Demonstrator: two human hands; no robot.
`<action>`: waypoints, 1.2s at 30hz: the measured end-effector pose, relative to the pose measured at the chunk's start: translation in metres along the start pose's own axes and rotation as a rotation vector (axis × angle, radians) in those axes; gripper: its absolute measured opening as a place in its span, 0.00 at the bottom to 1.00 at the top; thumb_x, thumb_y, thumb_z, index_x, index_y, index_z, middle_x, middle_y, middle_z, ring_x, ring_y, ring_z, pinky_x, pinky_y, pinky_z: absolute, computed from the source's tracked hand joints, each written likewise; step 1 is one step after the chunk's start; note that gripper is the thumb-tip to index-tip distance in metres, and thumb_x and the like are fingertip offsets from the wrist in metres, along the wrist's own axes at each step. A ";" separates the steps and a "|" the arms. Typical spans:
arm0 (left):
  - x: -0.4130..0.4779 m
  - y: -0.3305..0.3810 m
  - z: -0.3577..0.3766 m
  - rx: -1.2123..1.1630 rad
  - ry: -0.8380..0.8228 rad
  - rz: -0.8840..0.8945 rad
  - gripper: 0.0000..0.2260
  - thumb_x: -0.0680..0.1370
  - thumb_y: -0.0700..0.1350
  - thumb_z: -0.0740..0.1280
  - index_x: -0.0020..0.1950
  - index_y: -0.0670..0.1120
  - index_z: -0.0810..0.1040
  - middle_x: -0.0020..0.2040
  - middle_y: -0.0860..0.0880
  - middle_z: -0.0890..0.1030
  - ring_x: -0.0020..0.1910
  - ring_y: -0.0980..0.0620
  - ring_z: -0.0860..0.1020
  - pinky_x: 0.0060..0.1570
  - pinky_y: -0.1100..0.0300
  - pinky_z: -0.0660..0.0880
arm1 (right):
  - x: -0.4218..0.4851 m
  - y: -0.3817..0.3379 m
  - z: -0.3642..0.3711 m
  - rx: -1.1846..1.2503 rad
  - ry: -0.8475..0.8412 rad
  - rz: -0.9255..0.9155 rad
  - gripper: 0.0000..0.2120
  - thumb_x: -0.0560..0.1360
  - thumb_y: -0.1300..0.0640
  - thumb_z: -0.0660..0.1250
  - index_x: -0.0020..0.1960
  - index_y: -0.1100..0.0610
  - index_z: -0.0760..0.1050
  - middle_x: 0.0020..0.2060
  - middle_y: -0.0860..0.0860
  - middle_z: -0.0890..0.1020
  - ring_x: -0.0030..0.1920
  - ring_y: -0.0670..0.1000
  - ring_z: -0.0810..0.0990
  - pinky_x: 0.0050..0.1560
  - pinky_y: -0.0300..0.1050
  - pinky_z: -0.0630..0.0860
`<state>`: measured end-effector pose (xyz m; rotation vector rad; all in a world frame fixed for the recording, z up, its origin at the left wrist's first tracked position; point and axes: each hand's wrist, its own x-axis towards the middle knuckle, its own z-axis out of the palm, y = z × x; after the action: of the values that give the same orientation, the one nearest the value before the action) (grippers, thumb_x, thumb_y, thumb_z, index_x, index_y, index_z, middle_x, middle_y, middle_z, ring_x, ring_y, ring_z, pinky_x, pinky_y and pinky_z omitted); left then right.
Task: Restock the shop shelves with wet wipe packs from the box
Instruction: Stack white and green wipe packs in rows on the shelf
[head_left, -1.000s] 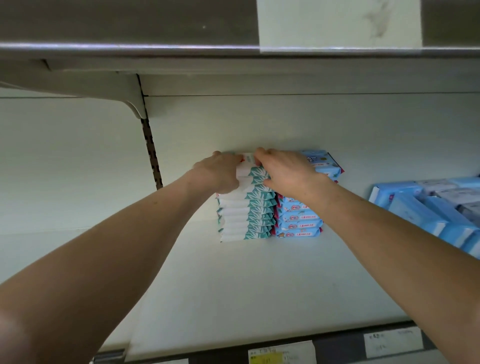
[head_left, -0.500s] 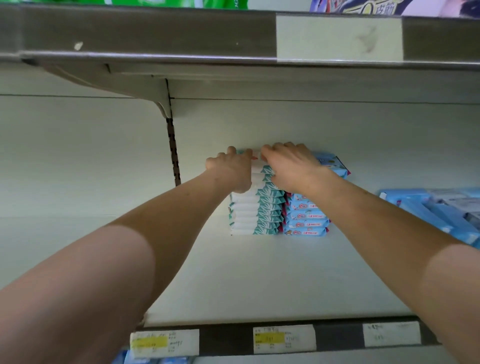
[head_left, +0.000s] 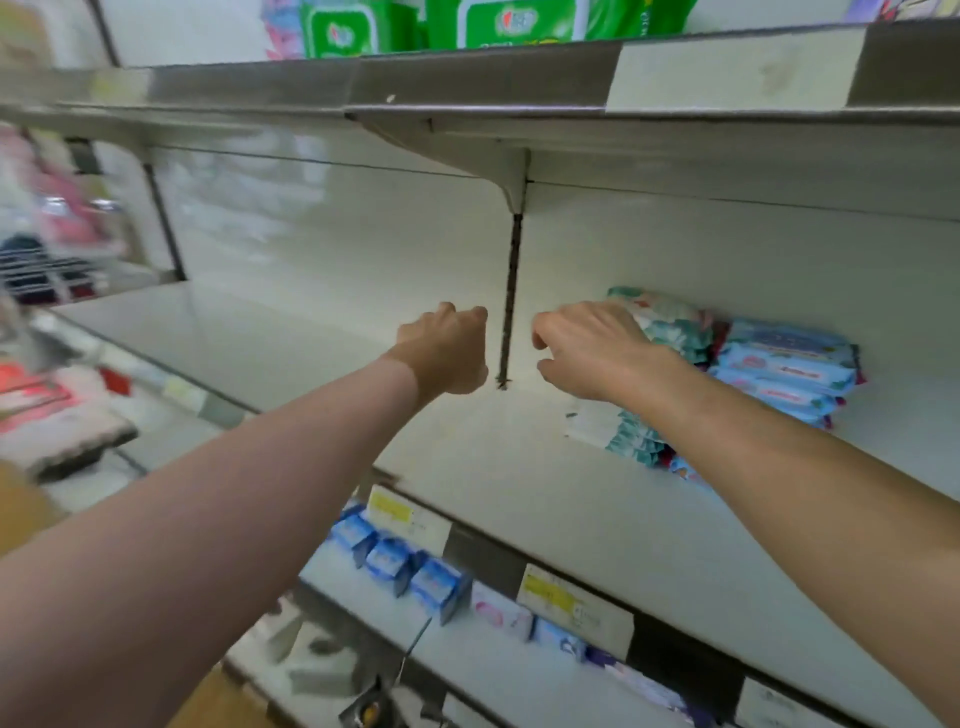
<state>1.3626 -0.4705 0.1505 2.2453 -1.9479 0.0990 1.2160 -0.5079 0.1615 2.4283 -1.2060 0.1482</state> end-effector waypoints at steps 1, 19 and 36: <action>-0.010 -0.007 0.000 0.007 -0.005 -0.036 0.22 0.77 0.46 0.63 0.71 0.47 0.65 0.63 0.42 0.70 0.61 0.39 0.72 0.52 0.50 0.70 | 0.000 -0.009 -0.002 0.023 0.011 -0.038 0.12 0.76 0.58 0.61 0.59 0.55 0.74 0.55 0.54 0.79 0.54 0.58 0.77 0.43 0.45 0.66; -0.278 -0.178 0.012 0.028 -0.154 -0.698 0.18 0.77 0.42 0.63 0.67 0.46 0.68 0.62 0.44 0.74 0.53 0.45 0.74 0.44 0.53 0.72 | -0.062 -0.303 -0.050 0.272 -0.046 -0.683 0.11 0.78 0.56 0.60 0.58 0.54 0.75 0.55 0.54 0.79 0.55 0.57 0.77 0.42 0.43 0.65; -0.649 -0.275 0.053 -0.083 -0.331 -1.309 0.19 0.77 0.42 0.63 0.67 0.49 0.70 0.60 0.46 0.75 0.54 0.44 0.77 0.41 0.55 0.72 | -0.287 -0.605 -0.114 0.251 -0.143 -1.319 0.05 0.79 0.58 0.59 0.44 0.55 0.68 0.36 0.51 0.72 0.38 0.54 0.72 0.34 0.45 0.67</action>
<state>1.5369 0.1912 -0.0272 3.0635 -0.2103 -0.5140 1.5217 0.0743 -0.0103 2.9400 0.5630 -0.2858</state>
